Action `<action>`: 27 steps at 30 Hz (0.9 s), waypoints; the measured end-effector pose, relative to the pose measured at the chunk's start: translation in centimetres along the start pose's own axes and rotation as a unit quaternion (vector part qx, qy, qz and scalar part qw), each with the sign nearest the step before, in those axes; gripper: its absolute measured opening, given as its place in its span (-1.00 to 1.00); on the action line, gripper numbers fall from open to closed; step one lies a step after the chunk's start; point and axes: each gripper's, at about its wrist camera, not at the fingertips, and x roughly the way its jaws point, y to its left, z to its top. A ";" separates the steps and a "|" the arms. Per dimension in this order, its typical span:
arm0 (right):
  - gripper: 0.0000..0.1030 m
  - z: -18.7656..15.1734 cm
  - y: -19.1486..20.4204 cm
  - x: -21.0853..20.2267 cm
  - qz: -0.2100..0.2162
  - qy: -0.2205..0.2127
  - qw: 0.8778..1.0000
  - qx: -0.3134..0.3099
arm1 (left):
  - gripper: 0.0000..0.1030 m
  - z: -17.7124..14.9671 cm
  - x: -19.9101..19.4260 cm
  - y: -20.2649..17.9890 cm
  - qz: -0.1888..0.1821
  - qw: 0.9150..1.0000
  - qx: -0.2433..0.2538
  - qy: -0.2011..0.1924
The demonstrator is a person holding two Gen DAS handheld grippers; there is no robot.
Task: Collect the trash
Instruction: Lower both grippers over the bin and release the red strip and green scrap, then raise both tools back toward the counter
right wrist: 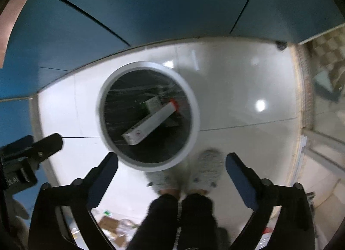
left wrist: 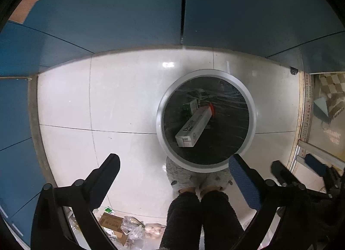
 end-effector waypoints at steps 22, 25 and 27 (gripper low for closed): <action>1.00 -6.1 0.0 -21.8 -0.023 -0.059 0.998 -0.015 | 1.00 -8.7 -17.4 0.3 -0.006 0.999 -0.001 -0.049; 1.00 -7.5 0.3 -26.2 -0.019 -0.071 0.997 -0.012 | 1.00 -10.2 -21.4 0.3 -0.013 0.998 0.002 -0.063; 1.00 -8.5 0.3 -30.0 -0.017 -0.082 0.996 -0.008 | 1.00 -11.2 -23.8 0.5 -0.011 0.997 0.005 -0.075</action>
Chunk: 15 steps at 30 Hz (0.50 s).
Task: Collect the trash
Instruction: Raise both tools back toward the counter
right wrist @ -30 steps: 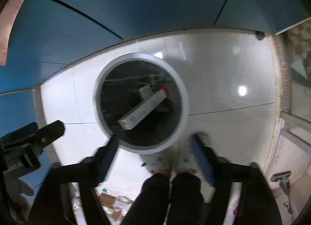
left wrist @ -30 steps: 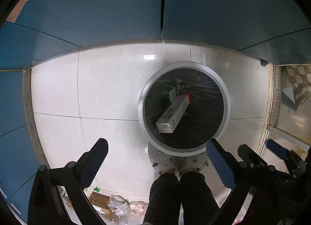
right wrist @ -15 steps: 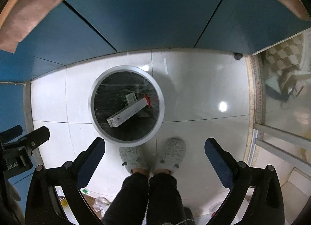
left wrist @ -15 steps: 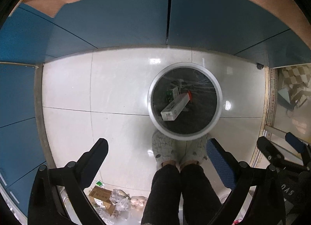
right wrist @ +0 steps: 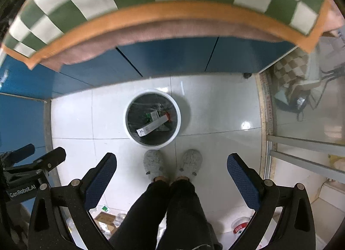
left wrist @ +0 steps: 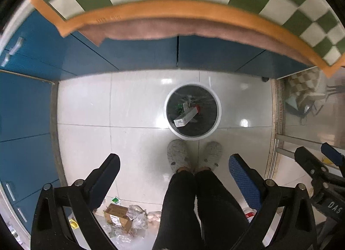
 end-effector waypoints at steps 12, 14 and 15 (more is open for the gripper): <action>1.00 -1.2 1.7 -14.8 0.053 -0.049 0.997 0.011 | 1.00 0.4 -13.7 0.7 0.018 0.992 -0.005 -0.121; 1.00 0.2 1.4 -16.4 0.077 -0.063 0.995 0.025 | 1.00 2.0 -15.8 0.6 0.028 0.988 -0.008 -0.153; 1.00 0.9 1.3 -17.0 0.086 -0.068 0.994 0.031 | 1.00 3.0 -16.8 0.3 0.040 0.984 -0.011 -0.172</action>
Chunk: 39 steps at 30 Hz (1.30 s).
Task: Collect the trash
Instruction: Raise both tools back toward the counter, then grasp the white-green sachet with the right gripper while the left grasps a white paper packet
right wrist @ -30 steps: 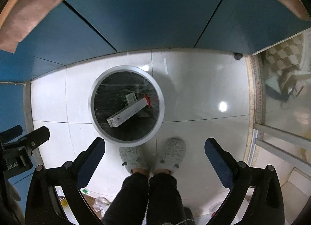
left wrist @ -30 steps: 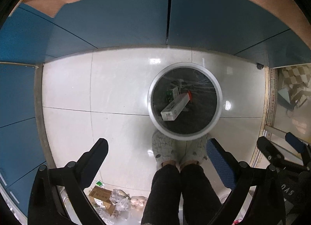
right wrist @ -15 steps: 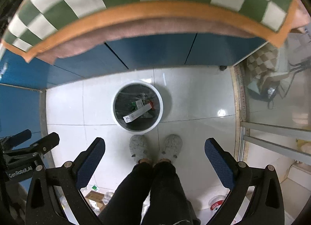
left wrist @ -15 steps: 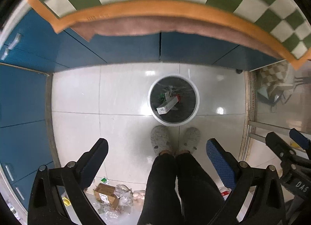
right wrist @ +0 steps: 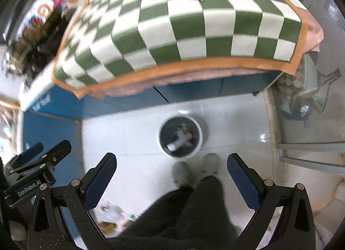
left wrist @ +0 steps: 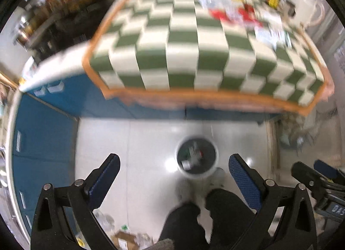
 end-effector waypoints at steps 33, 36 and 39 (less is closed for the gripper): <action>-0.98 42.6 -12.5 11.9 -0.072 -0.067 0.994 -0.038 | 0.98 25.5 14.2 -17.0 0.028 0.993 -0.061 0.093; -1.00 42.0 -15.4 10.7 -0.058 -0.063 0.996 -0.017 | 0.98 25.3 14.8 -20.7 -0.015 0.995 -0.017 0.098; -1.00 40.7 -18.6 9.1 -0.058 -0.058 0.997 -0.001 | 0.91 25.5 15.8 -23.3 -0.056 0.993 0.002 0.108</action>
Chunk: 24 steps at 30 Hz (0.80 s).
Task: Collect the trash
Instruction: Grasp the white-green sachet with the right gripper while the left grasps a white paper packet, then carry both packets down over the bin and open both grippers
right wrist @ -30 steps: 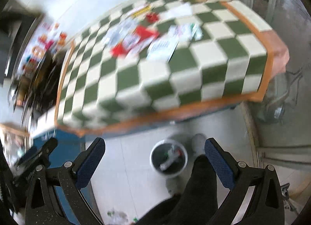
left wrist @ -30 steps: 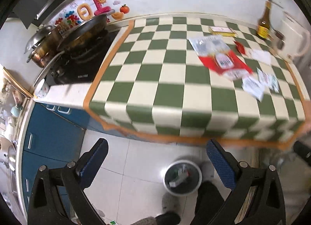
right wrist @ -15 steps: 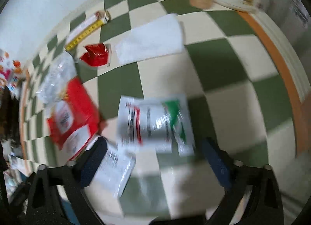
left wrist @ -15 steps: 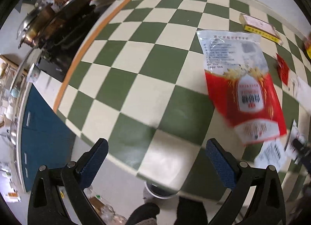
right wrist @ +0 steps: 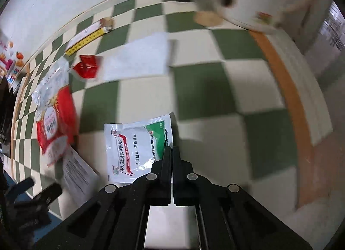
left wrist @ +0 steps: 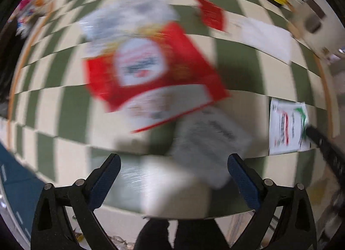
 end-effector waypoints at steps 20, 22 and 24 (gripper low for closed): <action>-0.99 -4.7 -3.0 -5.0 0.022 -0.018 0.999 0.039 | -0.98 -2.9 -6.3 -2.6 0.054 0.992 0.069 -0.089; -0.99 -4.8 -2.2 -6.0 0.027 -0.029 0.999 0.036 | -0.98 -3.3 -7.5 -1.5 0.060 0.990 0.069 -0.107; -0.99 -5.3 -1.1 -7.2 0.034 -0.041 0.998 0.031 | -0.98 -3.9 -8.7 -0.2 0.057 0.989 0.064 -0.119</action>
